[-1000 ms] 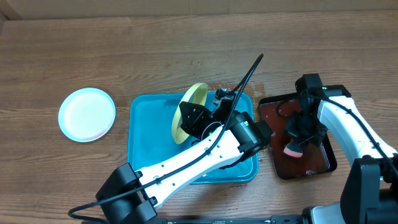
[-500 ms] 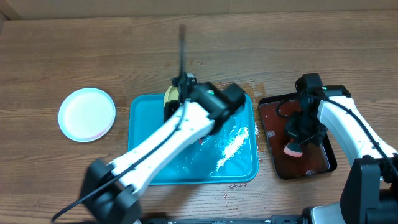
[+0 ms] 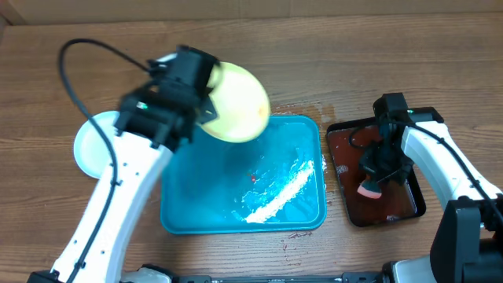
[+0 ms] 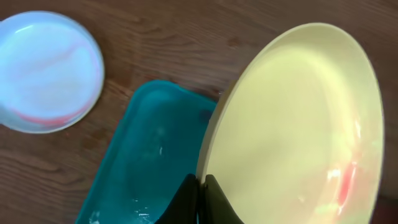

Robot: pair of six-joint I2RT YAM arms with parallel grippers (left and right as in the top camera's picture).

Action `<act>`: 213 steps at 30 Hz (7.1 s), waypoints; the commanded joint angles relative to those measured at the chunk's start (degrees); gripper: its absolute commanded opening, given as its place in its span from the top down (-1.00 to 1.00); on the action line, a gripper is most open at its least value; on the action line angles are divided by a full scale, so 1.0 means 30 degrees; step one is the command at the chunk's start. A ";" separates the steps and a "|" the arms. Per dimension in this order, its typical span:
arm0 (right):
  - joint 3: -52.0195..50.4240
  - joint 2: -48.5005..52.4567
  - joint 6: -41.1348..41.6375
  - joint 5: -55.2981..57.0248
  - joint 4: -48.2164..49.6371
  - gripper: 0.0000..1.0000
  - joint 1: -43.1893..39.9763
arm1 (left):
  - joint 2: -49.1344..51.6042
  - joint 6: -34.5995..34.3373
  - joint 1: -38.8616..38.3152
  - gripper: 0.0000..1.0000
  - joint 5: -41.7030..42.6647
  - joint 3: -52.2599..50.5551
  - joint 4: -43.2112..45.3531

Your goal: Clean dirty plates on tray and stack at the side

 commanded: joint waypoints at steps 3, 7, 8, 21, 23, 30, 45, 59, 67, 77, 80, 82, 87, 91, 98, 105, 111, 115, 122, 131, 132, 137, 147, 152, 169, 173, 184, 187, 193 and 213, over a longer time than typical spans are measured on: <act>-0.0117 -0.0270 -0.0058 -0.0095 0.0029 0.92 -0.0095 | 0.0022 0.0138 0.3993 0.91 0.2674 -0.2688 0.1705; -0.0117 -0.0270 -0.0058 -0.0095 -0.0211 0.92 -0.0095 | -0.0066 -0.0204 0.7337 0.90 0.5297 -0.6018 0.4175; -0.0117 -0.0270 -0.0058 -0.0095 -0.0270 0.92 -0.0095 | -0.0066 -0.0291 0.8080 0.91 0.5880 -0.6768 0.4801; -0.0117 -0.0270 -0.0051 -0.0102 -0.0670 0.92 -0.0095 | 0.0015 0.0080 1.6429 0.91 0.5982 -1.0426 0.7730; -0.0117 -0.0270 -0.0051 -0.0102 -0.0729 0.92 -0.0095 | 0.0226 0.0160 1.7223 0.91 0.5967 -1.0426 0.8029; -0.0117 -0.0270 -0.0051 -0.0102 -0.0743 0.92 -0.0095 | 0.2055 0.1093 1.8163 0.91 0.5668 -1.0426 0.8247; -0.0117 -0.0270 -0.0051 -0.0095 -0.0998 0.92 -0.0095 | 0.3475 0.1450 1.8149 0.84 0.5253 -1.0404 0.9865; -0.0109 -0.0270 -0.0051 -0.0095 -0.0925 0.92 -0.0095 | 0.3453 0.2805 1.7886 -1.00 0.5442 -1.0302 1.0382; -0.0109 -0.0270 -0.0058 -0.0066 0.0401 0.88 -0.0095 | 0.2586 0.2863 1.6079 -1.00 0.6047 -0.9180 0.9442; -0.0109 -0.0270 -0.0991 -0.0036 0.3789 0.18 -0.0095 | 0.0306 0.2885 1.3799 -0.99 0.6040 -0.8823 0.8043; -0.0109 -0.0270 -0.1078 -0.0022 0.3781 -0.06 -0.0095 | -0.0758 0.3483 1.3588 -0.99 0.6025 -0.8765 0.7825; 0.0022 -0.0270 -0.1188 -0.0029 0.3781 -0.18 -0.0095 | -0.1661 0.4029 1.3449 -1.00 0.5982 -0.8670 0.7752; 0.1253 -0.0277 -0.2091 -0.0022 0.3526 -0.18 -0.0058 | -0.4444 0.5945 1.2757 -0.99 0.5967 -0.7941 0.7242; 0.3009 -0.0357 -0.3279 -0.0109 0.3147 -0.33 -0.0058 | -0.6761 0.9041 1.1642 -0.97 0.5960 -0.7227 0.6666; 0.6623 -0.1399 -0.5836 -0.0102 0.2543 -1.00 0.0248 | -1.0535 1.1985 0.9522 -1.00 0.5880 -0.6317 0.6477; 0.9785 -0.4116 -0.8954 -0.0029 0.2521 -1.00 0.1049 | -1.3770 1.5518 0.8823 -0.99 0.5916 -0.4342 0.5129; 1.0302 -0.7213 -1.2451 -0.0022 0.3359 -1.00 0.1107 | -1.5773 1.8680 0.8823 -0.99 0.6499 -0.2645 0.3818; 1.0302 -0.9369 -1.4564 -0.0022 0.3504 -1.00 0.1107 | -1.6946 1.9394 0.8823 -0.99 0.7060 -0.1588 0.2528; 1.0302 -1.2509 -1.6946 0.1348 0.3774 -1.00 0.1107 | -1.9096 1.9730 0.8823 -1.00 0.7621 0.0233 0.0794; 1.0302 -1.4302 -1.6932 0.2310 0.3687 -1.00 0.1107 | -2.0939 1.8353 0.8823 -0.99 0.7563 0.0379 0.0270; 1.0302 -1.4302 -1.6939 0.2310 0.3694 -1.00 0.1107 | -2.0939 1.8345 0.8823 -0.99 0.7388 0.0386 0.0044; 1.0280 -1.4287 -1.6932 0.2295 0.3716 -1.00 0.1107 | -2.0939 1.8345 0.8823 -1.00 0.7337 0.0321 -0.2521; 1.0280 -1.4287 -1.6925 0.2288 0.3636 -1.00 0.1107 | -2.0939 1.7813 0.8830 -0.99 0.7519 -0.0073 -0.7104; 1.0280 -1.4287 -1.6925 0.2288 0.3643 -1.00 0.1107 | -2.0939 1.5715 0.8830 -0.99 0.7847 -0.0087 -0.7796; 1.0280 -1.4273 -1.6932 0.2280 0.3504 -1.00 0.1107 | -2.0939 1.5693 0.8830 -0.99 0.7832 -0.0087 -0.8233; 1.0280 -1.4273 -1.6932 0.2288 0.2776 -1.00 0.1107 | -2.0939 1.5693 0.8830 -1.00 0.7832 -0.0087 -0.8233; 1.0280 -1.4273 -1.6946 0.2630 -0.1523 -1.00 0.1107 | -2.0939 1.5693 0.8830 -0.99 0.7832 -0.0087 -0.8233; 1.0280 -1.4273 -1.6939 0.2849 -0.2987 -1.00 0.1107 | -2.0939 1.5701 0.8830 -1.00 0.7832 -0.0087 -0.8225; 1.0265 -1.4273 -1.7289 0.2805 -0.4197 -1.00 0.1107 | -2.0939 1.5693 0.8830 -0.99 0.7832 -0.0087 -0.8233; -0.2310 -2.1507 -1.7041 -0.3993 1.0666 -1.00 0.1086 | -2.0939 1.5693 0.8830 -1.00 0.7832 -0.0087 -0.8233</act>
